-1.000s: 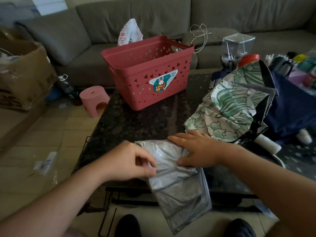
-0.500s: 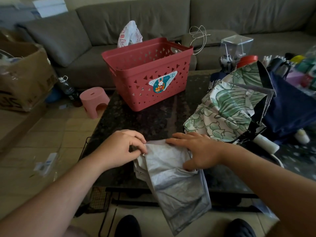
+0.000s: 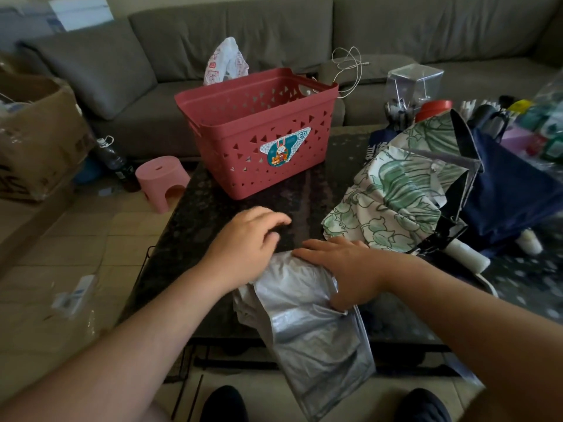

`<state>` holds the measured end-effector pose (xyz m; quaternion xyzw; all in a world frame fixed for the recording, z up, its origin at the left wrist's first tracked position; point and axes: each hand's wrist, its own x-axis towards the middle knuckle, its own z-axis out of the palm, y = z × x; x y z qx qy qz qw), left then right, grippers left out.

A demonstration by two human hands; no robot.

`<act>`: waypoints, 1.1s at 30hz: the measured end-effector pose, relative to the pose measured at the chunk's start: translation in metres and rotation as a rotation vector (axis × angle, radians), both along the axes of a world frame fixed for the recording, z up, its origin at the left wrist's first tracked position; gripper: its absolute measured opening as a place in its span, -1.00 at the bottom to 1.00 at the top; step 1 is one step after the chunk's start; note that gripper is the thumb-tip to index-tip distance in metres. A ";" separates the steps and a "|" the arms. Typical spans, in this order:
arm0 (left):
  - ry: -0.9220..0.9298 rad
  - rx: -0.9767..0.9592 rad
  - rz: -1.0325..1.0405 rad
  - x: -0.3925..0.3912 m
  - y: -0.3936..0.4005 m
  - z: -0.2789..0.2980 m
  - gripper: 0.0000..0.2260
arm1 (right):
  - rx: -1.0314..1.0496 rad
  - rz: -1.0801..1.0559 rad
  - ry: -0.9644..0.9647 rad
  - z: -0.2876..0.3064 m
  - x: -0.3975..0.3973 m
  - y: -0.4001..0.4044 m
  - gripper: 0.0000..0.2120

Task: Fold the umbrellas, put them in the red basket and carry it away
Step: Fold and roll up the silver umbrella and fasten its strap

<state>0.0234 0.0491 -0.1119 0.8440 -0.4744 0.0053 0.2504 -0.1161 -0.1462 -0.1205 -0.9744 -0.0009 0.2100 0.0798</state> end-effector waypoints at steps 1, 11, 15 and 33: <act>0.025 0.089 -0.022 -0.006 -0.006 -0.003 -0.63 | -0.017 0.009 -0.004 0.000 0.000 0.000 0.13; -0.143 0.546 -0.102 -0.017 -0.010 -0.041 -0.33 | 0.151 -0.127 -0.286 0.002 -0.024 -0.044 -0.07; -0.130 0.533 -0.090 -0.017 -0.011 -0.042 -0.34 | 0.162 -0.234 -0.384 0.009 -0.034 -0.063 -0.37; -0.178 0.442 -0.033 -0.021 -0.009 -0.050 -0.37 | 0.132 -0.337 -0.374 0.001 -0.031 -0.045 -0.65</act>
